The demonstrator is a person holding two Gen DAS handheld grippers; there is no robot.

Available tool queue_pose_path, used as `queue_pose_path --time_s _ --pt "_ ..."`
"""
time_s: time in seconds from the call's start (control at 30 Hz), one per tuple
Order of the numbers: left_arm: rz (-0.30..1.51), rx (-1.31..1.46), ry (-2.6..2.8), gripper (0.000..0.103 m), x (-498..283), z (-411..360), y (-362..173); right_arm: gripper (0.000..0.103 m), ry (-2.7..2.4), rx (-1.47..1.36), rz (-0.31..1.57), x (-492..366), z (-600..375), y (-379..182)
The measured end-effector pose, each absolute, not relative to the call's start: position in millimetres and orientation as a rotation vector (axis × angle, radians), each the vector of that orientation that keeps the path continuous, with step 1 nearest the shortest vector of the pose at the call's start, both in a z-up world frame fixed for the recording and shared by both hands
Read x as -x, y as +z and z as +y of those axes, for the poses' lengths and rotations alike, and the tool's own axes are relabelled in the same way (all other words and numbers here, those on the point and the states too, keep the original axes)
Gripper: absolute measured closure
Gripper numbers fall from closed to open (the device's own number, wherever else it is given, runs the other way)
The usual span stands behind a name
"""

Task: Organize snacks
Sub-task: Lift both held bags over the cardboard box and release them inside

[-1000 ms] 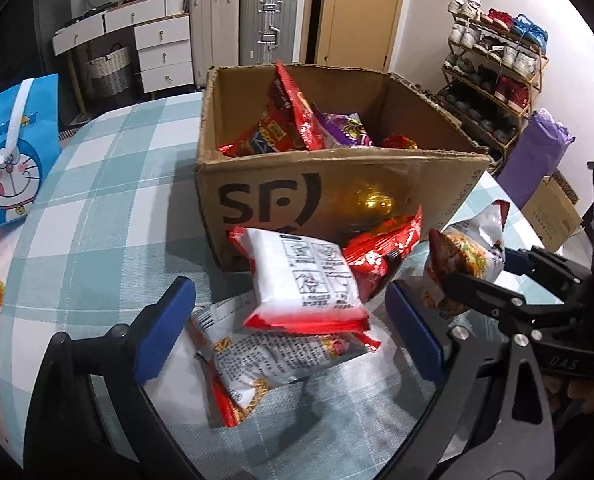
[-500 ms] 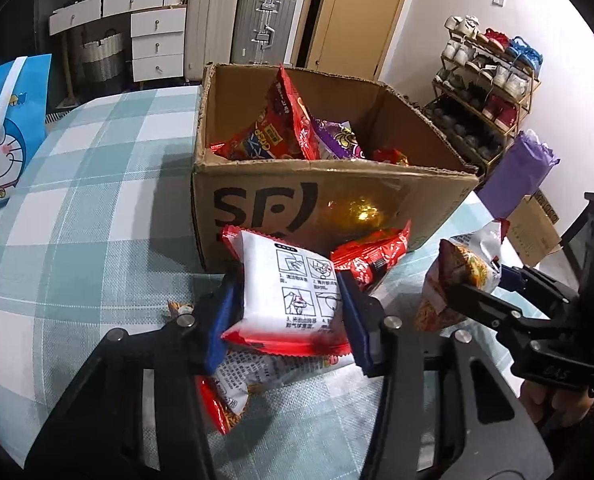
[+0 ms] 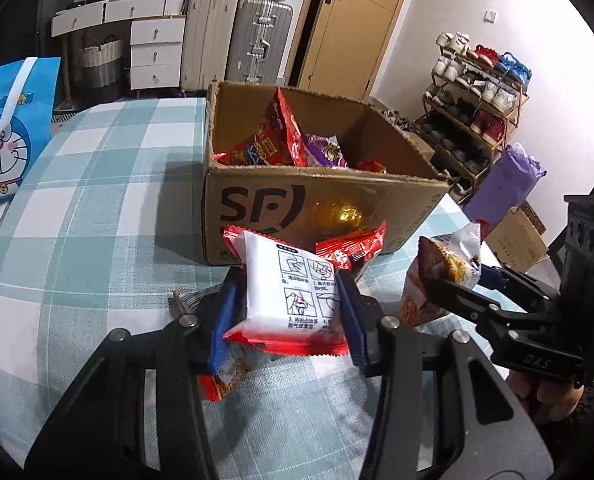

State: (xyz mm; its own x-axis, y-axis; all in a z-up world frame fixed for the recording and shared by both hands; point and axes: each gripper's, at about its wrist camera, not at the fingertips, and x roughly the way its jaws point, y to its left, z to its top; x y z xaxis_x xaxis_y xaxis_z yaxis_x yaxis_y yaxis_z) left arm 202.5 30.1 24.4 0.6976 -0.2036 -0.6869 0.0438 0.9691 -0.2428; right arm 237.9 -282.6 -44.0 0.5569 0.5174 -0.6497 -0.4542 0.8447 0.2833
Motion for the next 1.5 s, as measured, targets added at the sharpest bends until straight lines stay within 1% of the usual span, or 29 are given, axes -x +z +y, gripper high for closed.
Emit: queue_pose_path --time_s 0.27,0.7,1.1,1.5 --pt "0.734 0.216 -0.137 0.06 -182 34 45 0.036 0.59 -0.081 0.762 -230 -282 -34" --pt "0.66 0.23 -0.146 0.06 -169 39 79 0.036 0.612 -0.066 0.684 -224 -278 2" --pt "0.64 0.191 -0.127 0.06 -185 32 98 0.036 0.616 -0.098 0.624 -239 -272 27" --pt "0.627 0.168 -0.123 0.06 -223 27 107 0.036 0.598 -0.145 0.61 -267 -271 28"
